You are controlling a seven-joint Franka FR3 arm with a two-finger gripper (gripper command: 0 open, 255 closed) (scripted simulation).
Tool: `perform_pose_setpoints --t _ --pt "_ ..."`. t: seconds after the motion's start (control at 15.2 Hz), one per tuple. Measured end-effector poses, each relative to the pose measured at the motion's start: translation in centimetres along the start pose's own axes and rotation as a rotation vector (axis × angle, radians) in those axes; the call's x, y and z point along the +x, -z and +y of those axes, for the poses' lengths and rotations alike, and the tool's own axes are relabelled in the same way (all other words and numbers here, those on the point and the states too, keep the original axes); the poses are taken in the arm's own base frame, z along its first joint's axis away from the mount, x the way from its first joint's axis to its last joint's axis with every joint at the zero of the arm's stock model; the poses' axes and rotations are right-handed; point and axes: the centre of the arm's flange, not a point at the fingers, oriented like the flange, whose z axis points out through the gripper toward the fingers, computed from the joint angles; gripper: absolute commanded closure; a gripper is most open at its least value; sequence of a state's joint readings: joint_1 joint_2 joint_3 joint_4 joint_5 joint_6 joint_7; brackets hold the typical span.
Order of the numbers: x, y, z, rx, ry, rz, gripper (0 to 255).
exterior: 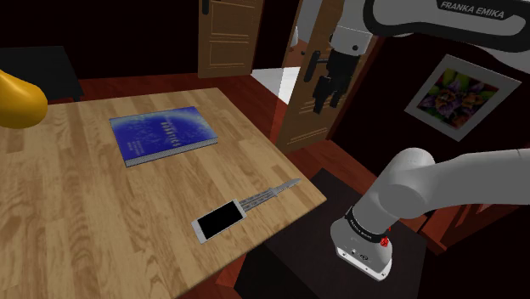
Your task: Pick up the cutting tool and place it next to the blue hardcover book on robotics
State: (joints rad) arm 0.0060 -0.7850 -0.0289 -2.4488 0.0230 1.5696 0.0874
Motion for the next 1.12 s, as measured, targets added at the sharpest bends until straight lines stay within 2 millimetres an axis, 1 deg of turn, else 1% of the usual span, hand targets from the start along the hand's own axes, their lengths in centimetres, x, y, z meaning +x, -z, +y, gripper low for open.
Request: perform_pose_setpoints --t 0.07,0.13,0.26,0.46,0.59,0.66,0.73,0.79,0.86,0.99,1.12 --pt "0.0 0.0 0.0 0.0 0.0 0.0 0" --pt "-0.1 -0.6 -0.3 0.0 -0.021 0.003 0" --pt "-0.5 -2.6 -0.7 0.002 -0.1 0.011 0" --pt "-0.7 -6.5 -1.9 0.005 -0.242 0.027 0" --pt "-1.0 -8.6 -2.7 0.007 -0.341 0.038 0" --pt "-0.9 -10.0 -3.0 0.008 -0.392 0.042 0" --pt "-0.9 -10.9 -3.6 0.01 -0.441 0.048 0" --pt "-1.2 -12.5 -4.2 0.01 -0.49 0.054 0" --pt "-1.1 -14.1 -4.5 0.011 -0.542 0.058 0" --pt "-0.8 -16.3 -5.2 0.013 -0.642 0.07 0" --pt "-0.6 -18.9 -5.8 0.015 -0.741 0.081 0"
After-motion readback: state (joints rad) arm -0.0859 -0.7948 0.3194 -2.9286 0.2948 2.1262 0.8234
